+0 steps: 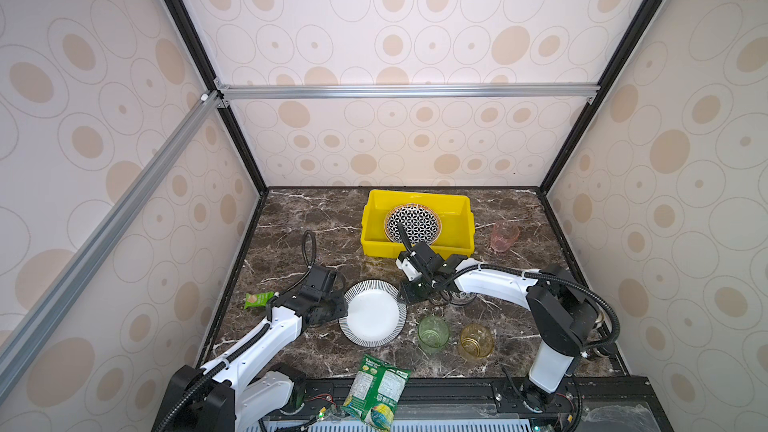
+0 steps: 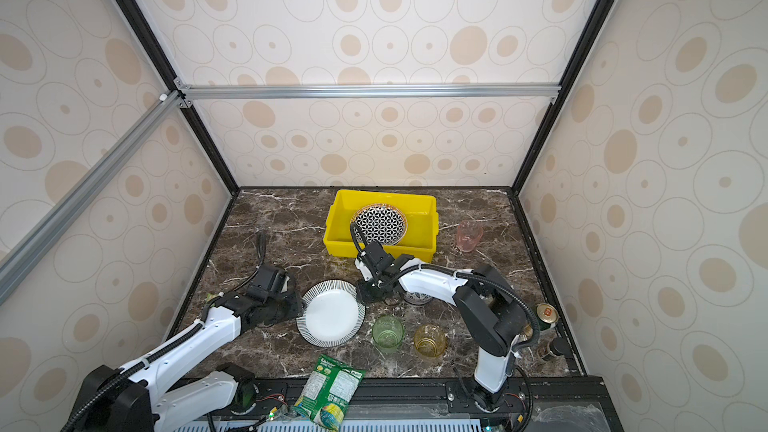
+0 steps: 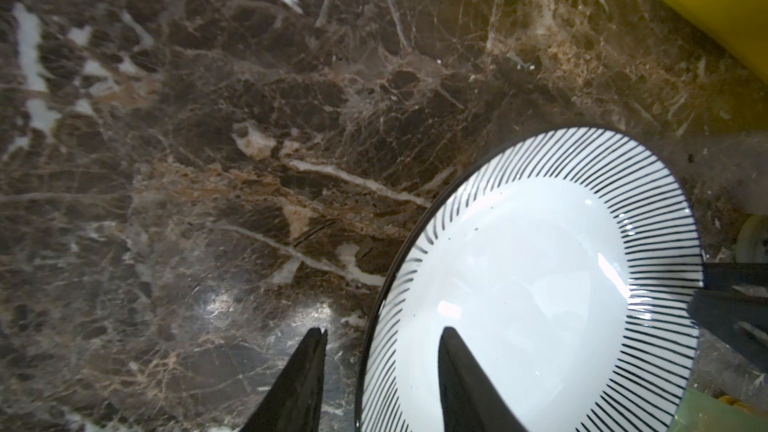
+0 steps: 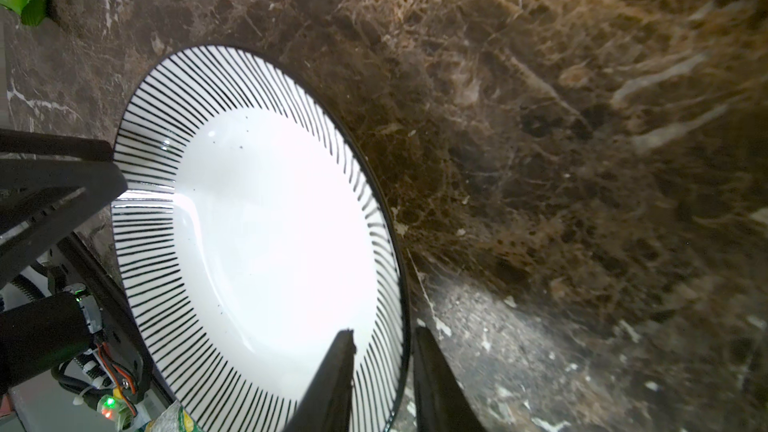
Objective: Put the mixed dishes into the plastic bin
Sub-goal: 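Close both grippers on the striped plate's rim and tilt it up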
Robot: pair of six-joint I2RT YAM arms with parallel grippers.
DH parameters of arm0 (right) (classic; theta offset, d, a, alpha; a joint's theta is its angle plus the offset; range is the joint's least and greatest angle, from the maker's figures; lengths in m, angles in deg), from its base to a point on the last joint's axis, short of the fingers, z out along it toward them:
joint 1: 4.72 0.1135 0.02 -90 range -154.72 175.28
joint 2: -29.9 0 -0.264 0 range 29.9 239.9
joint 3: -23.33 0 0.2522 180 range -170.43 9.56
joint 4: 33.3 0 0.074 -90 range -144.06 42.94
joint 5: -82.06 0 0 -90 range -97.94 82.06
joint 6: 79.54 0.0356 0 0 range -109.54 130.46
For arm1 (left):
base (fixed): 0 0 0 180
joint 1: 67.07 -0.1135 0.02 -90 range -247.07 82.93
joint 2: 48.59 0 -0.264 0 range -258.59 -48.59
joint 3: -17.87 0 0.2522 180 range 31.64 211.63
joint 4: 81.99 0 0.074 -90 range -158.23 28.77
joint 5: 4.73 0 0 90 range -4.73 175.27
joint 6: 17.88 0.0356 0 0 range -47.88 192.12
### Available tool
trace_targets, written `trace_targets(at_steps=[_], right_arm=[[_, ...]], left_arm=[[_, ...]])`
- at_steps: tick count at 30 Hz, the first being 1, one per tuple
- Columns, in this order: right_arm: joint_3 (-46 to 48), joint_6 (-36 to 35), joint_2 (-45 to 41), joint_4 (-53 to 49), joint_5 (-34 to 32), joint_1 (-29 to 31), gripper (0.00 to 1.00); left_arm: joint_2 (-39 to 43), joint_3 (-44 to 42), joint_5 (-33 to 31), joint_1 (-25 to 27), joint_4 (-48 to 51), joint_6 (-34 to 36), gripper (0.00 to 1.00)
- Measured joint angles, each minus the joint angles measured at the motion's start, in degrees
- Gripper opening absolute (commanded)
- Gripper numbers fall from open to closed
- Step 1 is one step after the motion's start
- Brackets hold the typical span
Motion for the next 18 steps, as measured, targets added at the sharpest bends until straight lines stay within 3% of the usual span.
trace_targets(at_steps=[12,18], right_arm=[[-2.01,0.31,1.88,0.07,0.26,0.09,0.27],[-2.47,0.33,1.9,0.09,0.26,0.26,0.27]], left_arm=[[-2.58,-2.58,1.38,0.63,-3.17,-0.7,0.39],[-3.58,-3.37,1.9,0.7,-4.24,-0.81,0.28]])
